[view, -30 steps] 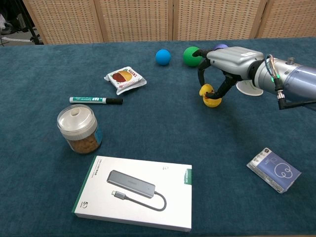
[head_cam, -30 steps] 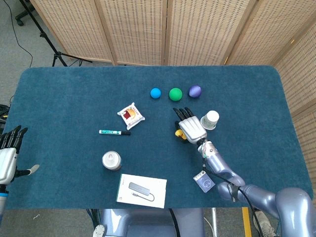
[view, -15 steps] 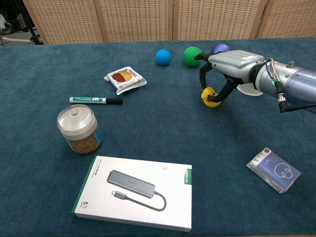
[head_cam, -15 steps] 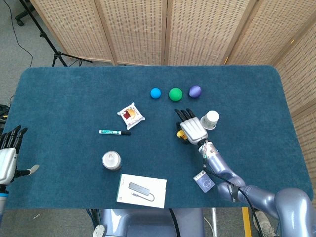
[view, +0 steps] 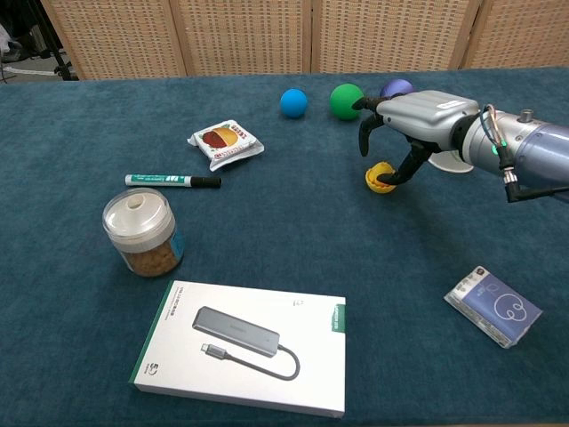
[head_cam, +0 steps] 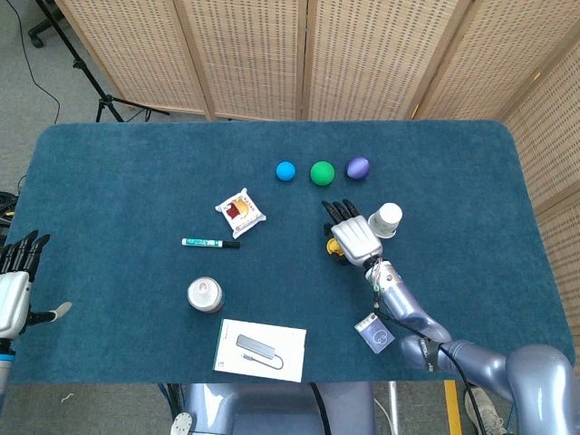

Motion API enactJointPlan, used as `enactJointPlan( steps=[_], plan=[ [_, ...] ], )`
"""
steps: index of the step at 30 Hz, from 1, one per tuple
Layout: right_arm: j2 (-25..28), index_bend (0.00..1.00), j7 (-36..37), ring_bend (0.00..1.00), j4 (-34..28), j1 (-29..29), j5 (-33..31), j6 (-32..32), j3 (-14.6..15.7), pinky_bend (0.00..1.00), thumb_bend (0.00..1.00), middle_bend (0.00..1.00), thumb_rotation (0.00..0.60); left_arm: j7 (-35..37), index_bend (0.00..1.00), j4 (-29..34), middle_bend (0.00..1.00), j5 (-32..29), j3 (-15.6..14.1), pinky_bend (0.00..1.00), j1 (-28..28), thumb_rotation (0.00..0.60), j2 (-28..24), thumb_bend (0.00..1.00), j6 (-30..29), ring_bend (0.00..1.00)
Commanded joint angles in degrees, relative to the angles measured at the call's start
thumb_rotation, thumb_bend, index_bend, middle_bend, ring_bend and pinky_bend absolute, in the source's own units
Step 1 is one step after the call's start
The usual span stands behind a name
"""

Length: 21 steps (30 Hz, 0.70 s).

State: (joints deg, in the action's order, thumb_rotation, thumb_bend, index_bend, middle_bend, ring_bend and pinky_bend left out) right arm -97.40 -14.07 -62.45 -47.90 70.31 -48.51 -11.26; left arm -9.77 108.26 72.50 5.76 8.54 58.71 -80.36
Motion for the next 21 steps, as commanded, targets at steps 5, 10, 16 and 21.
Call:
enactJointPlan(
  steps=[5, 10, 16, 21],
  plan=[
    [1.0, 0.33, -1.2, 0.00, -2.2, 0.2, -0.3, -1.0, -0.3, 0.00, 0.35, 0.00, 0.600, 0.2, 0.00, 0.0, 0.00, 0.2, -0.1, 0.00, -0.1, 0.600, -0.1, 0.00, 0.0, 0.00],
    [4.7, 0.33, -1.4, 0.00, -8.1, 1.6, 1.0, -4.7, -0.8, 0.00, 0.34, 0.00, 0.600, 0.7, 0.00, 0.0, 0.00, 0.4, -0.1, 0.00, -0.1, 0.600, -0.3, 0.00, 0.0, 0.00],
    [11.7, 0.19, -0.7, 0.00, -16.1, 6.8, 4.5, -13.3, 0.3, 0.00, 0.12, 0.00, 0.600, 2.1, 0.00, -0.3, 0.00, 1.2, -0.3, 0.00, -0.6, 0.600, -0.8, 0.00, -0.6, 0.00],
    [18.5, 0.03, 2.6, 0.00, -21.6, 13.7, 6.4, -21.2, 2.3, 0.00, 0.00, 0.00, 0.600, 3.2, 0.00, -0.7, 0.00, 2.2, -0.6, 0.00, -1.0, 0.600, -1.0, 0.00, -1.0, 0.00]
  ],
)
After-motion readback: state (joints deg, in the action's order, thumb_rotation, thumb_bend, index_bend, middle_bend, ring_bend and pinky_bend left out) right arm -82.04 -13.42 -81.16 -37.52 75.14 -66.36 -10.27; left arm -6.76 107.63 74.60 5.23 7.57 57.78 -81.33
